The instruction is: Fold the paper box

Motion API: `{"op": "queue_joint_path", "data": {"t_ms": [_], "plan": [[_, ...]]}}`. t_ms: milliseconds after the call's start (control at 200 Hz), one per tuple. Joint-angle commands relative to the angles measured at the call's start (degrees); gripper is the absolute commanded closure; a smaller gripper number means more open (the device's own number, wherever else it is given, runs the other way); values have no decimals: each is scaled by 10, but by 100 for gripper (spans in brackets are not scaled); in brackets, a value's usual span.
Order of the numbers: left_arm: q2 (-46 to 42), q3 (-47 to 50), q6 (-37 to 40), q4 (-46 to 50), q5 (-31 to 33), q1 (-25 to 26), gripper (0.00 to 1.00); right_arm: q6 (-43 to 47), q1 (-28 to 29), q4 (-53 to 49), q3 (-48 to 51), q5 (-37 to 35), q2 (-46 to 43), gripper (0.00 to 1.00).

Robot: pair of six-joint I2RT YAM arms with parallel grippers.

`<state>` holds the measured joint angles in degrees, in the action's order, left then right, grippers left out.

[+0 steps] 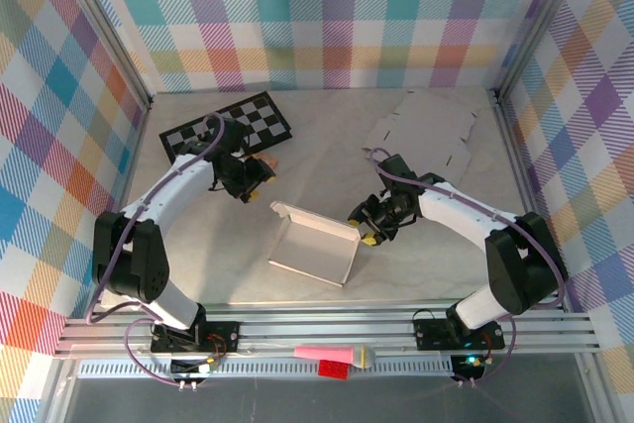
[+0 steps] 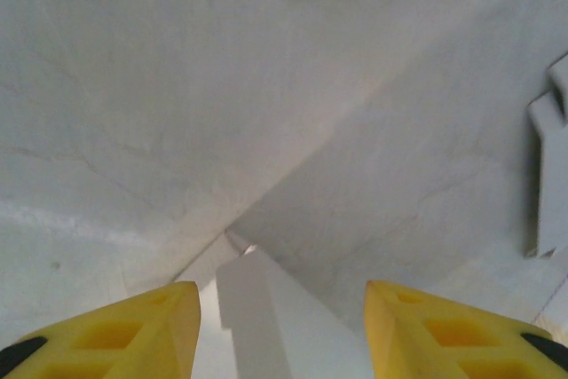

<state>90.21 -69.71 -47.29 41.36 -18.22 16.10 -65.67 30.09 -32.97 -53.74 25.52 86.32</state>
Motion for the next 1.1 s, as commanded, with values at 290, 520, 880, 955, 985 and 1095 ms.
{"op": "queue_joint_path", "data": {"t_ms": [290, 520, 880, 955, 985, 1095], "plan": [[-6, 39, 3, -53, -83, 23, 58, -13, 11, 7, -21, -5, 15, 55], [-25, 40, 24, 23, -55, 32, 55, -17, 15, 6, -29, -7, 17, 55], [-32, 58, -10, -24, -69, 44, 57, -24, 22, 15, -33, -5, 22, 56], [-34, 64, -18, -31, -72, 48, 58, -27, 23, 17, -32, -4, 22, 56], [-35, 67, -22, -34, -72, 50, 58, -28, 24, 18, -32, -4, 22, 56], [-42, 77, -38, -49, -72, 58, 59, -38, 26, 28, -29, 2, 23, 55]]}}
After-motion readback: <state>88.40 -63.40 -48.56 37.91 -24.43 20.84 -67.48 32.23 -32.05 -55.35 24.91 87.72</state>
